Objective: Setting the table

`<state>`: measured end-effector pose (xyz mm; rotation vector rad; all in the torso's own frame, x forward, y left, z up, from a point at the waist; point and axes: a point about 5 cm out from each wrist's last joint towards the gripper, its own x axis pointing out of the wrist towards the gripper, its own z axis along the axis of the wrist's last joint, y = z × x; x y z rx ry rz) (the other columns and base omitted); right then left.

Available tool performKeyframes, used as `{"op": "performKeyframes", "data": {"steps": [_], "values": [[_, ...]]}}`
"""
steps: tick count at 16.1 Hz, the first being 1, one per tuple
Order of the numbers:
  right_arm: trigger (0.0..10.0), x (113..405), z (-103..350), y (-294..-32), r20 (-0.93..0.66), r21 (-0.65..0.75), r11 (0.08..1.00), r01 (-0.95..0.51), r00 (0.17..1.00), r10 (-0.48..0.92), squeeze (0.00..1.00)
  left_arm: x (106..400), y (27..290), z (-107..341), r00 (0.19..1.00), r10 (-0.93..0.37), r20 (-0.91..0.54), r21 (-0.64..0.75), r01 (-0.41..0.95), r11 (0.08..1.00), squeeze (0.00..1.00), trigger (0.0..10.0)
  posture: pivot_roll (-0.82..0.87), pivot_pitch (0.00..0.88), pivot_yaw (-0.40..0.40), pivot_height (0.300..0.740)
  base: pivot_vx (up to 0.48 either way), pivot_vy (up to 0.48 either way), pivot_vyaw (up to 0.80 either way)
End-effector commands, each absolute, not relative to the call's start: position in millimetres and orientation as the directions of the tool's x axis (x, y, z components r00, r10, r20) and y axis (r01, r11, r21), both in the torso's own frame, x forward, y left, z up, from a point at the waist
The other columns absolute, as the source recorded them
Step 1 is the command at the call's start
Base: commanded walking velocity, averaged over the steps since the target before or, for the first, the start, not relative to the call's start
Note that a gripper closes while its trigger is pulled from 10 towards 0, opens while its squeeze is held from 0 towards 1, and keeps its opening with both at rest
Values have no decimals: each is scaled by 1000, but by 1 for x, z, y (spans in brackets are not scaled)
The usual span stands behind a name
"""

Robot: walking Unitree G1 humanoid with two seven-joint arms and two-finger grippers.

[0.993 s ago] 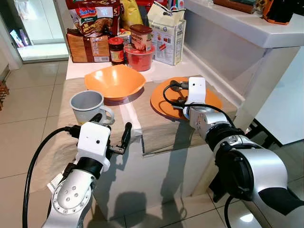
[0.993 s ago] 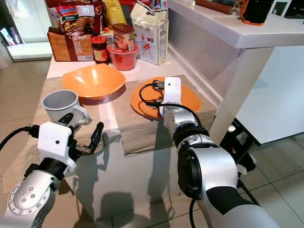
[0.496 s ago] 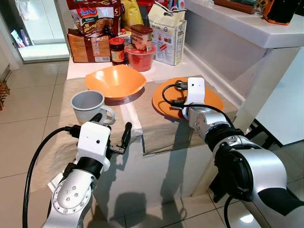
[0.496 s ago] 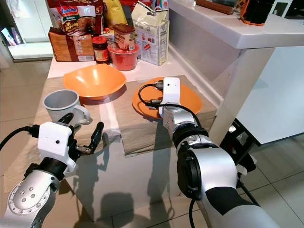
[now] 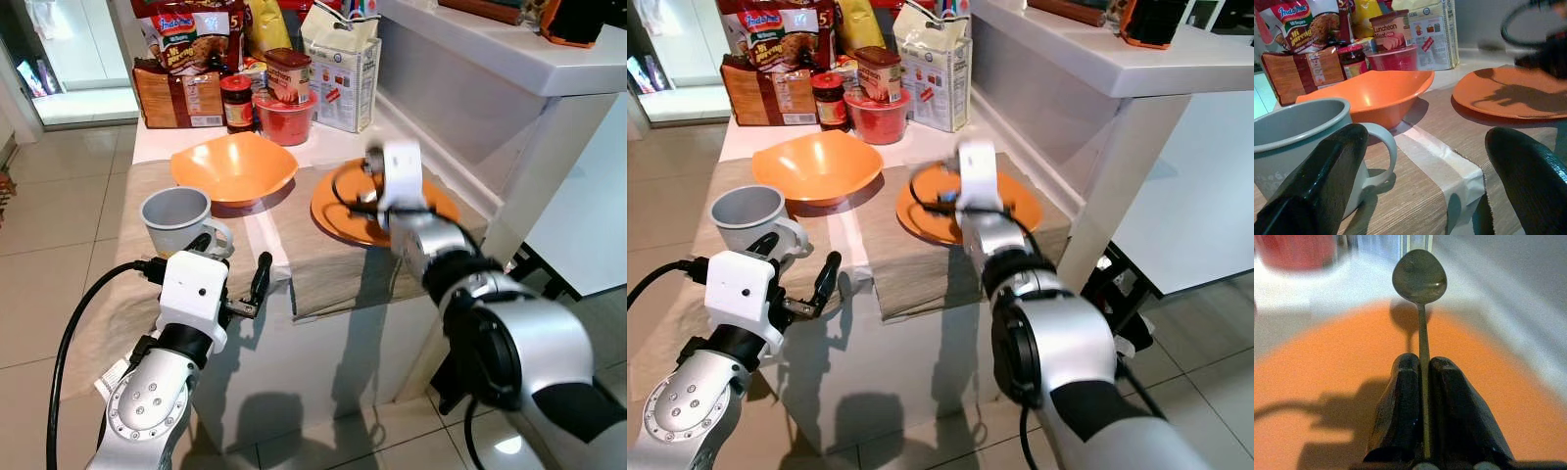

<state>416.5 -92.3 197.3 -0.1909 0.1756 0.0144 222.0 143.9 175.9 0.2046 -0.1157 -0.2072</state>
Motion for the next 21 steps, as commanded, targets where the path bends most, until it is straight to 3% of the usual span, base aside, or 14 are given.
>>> {"op": "performKeyframes", "data": {"steps": [1,3,4,5,8,11,15,17,18,21], "values": [[0,421,223,-89,-57,-228,973,-20,998,7,0,225,144,175,972,-218,90,220,194,956,0,10000,151,19,-19,740,0,0,0],[0,423,253,-80,100,-277,961,-18,994,47,0,227,144,175,972,-215,93,221,190,956,0,10000,147,8,-19,740,0,0,0],[0,423,253,-80,100,-277,961,-18,994,47,0,227,144,175,972,-215,93,221,190,956,0,10000,147,8,-19,740,0,0,0],[0,421,285,-70,272,-314,950,-3,958,93,0,231,144,175,973,-209,101,226,182,957,0,10000,138,0,-20,740,0,0,0],[0,416,315,-65,438,-348,936,47,891,118,0,236,146,176,973,-201,111,235,171,957,0,10000,131,0,-21,740,0,0,0],[0,407,344,-72,619,-344,933,105,772,141,0,243,148,174,974,-191,121,232,159,960,0,10000,107,0,-18,740,0,0,0],[0,393,334,-81,733,-415,897,154,640,230,0,254,156,172,978,-159,133,240,123,963,0,10000,83,0,-19,740,0,0,0],[0,388,329,-85,755,-406,900,160,614,231,0,256,158,172,980,-145,135,235,110,966,0,10000,65,0,-20,740,0,0,0],[0,364,302,-97,805,-380,909,174,547,231,0,261,164,173,982,-117,150,223,82,971,0,10000,37,0,-16,740,0,0,0],[0,344,258,-110,766,-380,905,190,613,194,0,261,168,174,982,-100,163,191,68,979,0,10000,17,0,-20,740,0,0,0]]}}
